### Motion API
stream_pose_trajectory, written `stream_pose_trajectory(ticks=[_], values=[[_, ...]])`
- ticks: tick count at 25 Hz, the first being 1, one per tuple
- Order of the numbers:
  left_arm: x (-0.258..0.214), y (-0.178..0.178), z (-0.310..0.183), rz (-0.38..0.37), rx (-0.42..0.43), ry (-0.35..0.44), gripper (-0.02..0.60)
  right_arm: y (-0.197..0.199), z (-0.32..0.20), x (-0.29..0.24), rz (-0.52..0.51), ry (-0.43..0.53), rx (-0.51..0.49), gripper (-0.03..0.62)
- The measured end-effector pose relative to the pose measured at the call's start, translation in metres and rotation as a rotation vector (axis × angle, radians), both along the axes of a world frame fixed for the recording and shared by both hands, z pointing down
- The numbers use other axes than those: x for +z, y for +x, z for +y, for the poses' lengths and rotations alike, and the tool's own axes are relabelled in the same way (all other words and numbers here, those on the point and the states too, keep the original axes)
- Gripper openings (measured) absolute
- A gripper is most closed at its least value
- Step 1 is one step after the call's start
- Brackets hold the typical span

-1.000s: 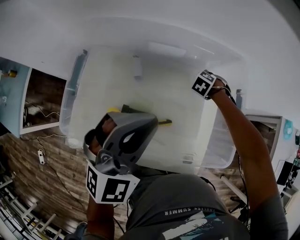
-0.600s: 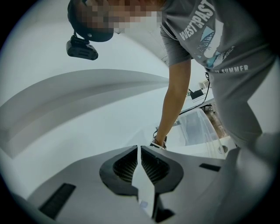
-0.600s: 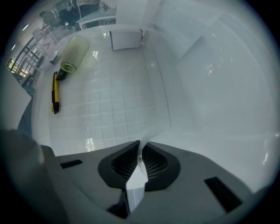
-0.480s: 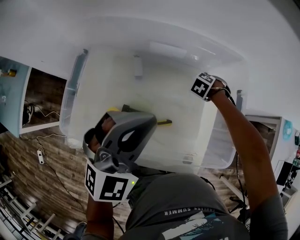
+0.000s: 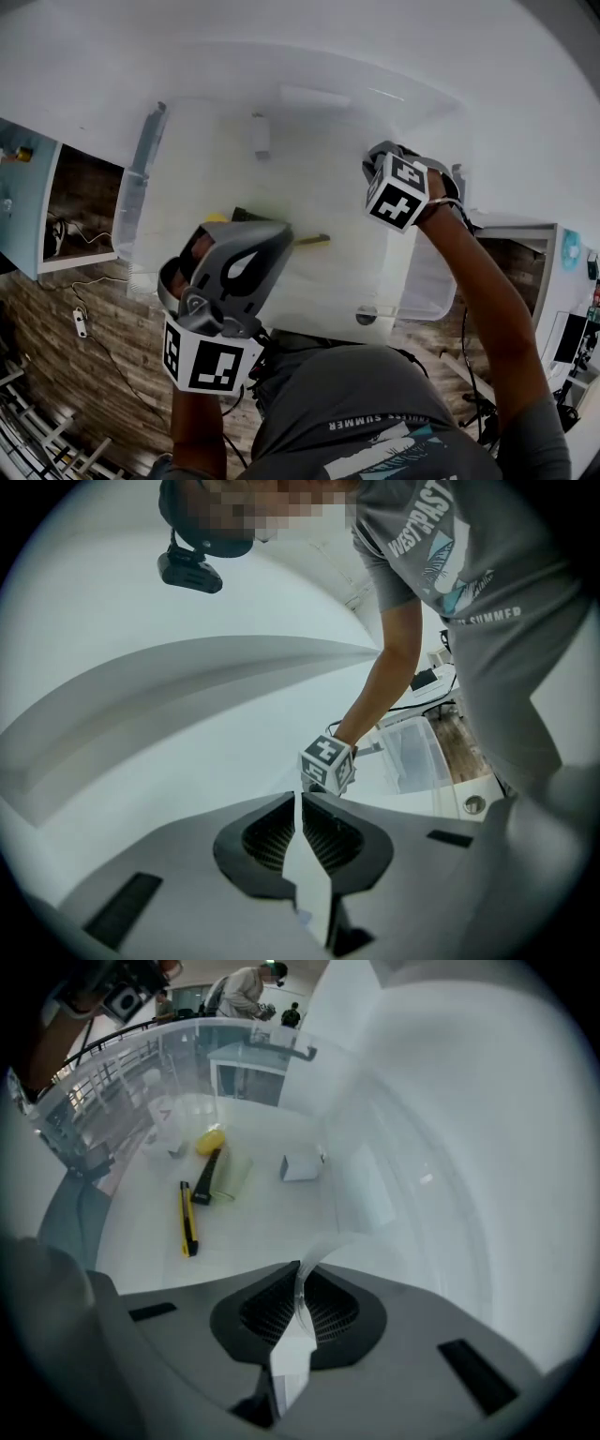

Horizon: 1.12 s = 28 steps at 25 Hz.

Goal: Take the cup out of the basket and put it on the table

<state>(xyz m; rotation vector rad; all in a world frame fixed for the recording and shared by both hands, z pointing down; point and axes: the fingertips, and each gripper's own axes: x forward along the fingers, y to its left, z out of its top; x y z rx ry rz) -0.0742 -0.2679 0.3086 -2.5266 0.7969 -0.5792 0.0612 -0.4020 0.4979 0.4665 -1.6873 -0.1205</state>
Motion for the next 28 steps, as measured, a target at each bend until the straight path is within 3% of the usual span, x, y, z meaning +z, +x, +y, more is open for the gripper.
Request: stream_pose_trajectory(ticks=[14, 28], values=[[-0.015, 0.028, 0.059, -0.028, -0.022, 0.040, 0.017, -0.034, 0.140, -0.148, -0.240, 0.213, -0.200, 0.025], [-0.010, 0.048, 0.115, -0.047, -0.046, 0.048, 0.017, -0.042, 0.266, -0.193, -0.355, 0.250, -0.333, 0.025]])
